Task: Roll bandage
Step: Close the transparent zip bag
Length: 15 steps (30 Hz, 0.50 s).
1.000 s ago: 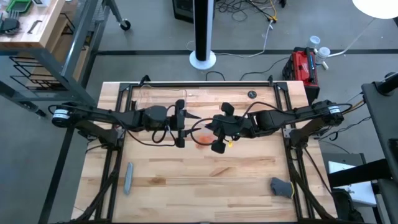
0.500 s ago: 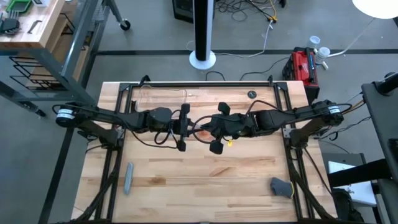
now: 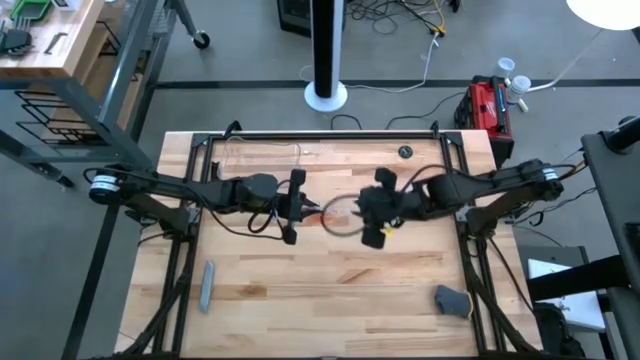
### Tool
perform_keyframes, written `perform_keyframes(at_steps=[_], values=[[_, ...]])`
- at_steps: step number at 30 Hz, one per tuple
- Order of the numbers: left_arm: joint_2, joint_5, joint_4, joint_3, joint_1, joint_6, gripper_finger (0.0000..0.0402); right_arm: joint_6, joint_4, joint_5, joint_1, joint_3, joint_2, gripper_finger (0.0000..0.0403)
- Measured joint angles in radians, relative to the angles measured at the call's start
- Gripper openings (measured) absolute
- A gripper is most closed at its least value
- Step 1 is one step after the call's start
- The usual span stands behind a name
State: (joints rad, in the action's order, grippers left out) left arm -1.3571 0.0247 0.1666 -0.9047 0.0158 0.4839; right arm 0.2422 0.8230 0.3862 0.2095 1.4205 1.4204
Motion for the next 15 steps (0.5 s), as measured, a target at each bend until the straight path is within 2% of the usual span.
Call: perform_keyframes(at_steps=[6, 15], values=[[0.000, -0.003, 0.066, 0.000, 0.000, -0.039, 0.0000, 0.059, -0.012, -0.003, 0.012, -0.151, -0.020, 0.0151], [0.000, -0.026, 0.081, 0.000, 0.000, -0.038, 0.0000, -0.009, -0.416, -0.012, -0.011, -0.382, -0.124, 0.0181]])
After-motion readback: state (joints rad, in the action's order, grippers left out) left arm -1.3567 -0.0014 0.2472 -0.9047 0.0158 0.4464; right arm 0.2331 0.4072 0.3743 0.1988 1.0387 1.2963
